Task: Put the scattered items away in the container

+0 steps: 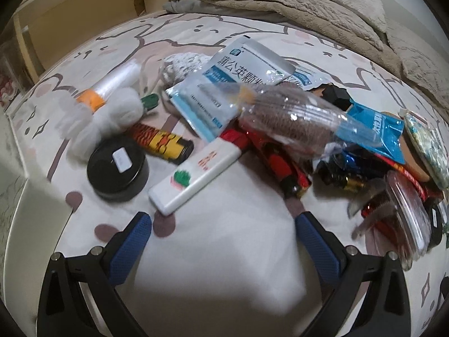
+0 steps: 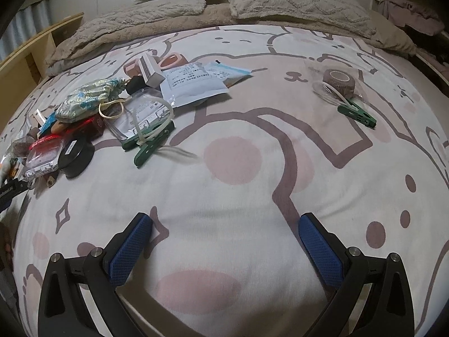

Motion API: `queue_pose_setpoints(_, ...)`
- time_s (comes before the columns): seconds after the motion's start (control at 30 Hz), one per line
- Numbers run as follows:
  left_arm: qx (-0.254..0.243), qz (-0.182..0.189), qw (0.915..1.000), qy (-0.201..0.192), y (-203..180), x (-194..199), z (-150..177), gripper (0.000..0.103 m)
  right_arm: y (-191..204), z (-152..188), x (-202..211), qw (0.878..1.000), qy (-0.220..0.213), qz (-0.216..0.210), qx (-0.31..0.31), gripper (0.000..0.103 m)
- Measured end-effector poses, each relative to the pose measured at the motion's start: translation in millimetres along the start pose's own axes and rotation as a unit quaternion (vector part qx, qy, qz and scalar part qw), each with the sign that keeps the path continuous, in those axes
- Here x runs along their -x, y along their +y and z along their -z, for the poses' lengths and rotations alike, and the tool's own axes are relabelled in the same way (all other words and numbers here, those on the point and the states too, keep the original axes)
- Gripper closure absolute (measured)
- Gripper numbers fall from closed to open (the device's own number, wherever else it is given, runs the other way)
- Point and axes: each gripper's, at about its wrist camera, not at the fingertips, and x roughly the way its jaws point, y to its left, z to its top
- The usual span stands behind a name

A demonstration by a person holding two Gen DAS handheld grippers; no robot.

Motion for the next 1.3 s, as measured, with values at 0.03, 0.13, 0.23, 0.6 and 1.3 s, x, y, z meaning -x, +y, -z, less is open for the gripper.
queue_pose_setpoints(0.03, 0.002, 0.001, 1.0, 0.0, 1, -1, -2, 0.0, 0, 0, 1, 1.0, -0.002, 0.0, 0.0, 0.0)
queue_pose_setpoints(0.13, 0.01, -0.004, 0.9999, -0.001, 1, -4, -5, 0.0, 1, 1, 1, 1.0, -0.006, 0.002, 0.002, 0.0)
queue_pose_setpoints(0.23, 0.015, -0.008, 0.9999, -0.003, 1, -7, -8, 0.0, 1, 2, 2, 1.0, -0.007, 0.003, 0.003, 0.0)
queue_pose_setpoints(0.6, 0.039, 0.04, 0.998, -0.031, 14, -7, -14, 0.001, 5, 1, 5, 1.0, -0.016, 0.018, 0.012, 0.0)
queue_pose_setpoints(1.3, -0.022, 0.032, 0.9978, -0.055, -9, 3, -9, 0.042, 40, -51, -29, 0.996, -0.019, -0.032, 0.082, 0.029)
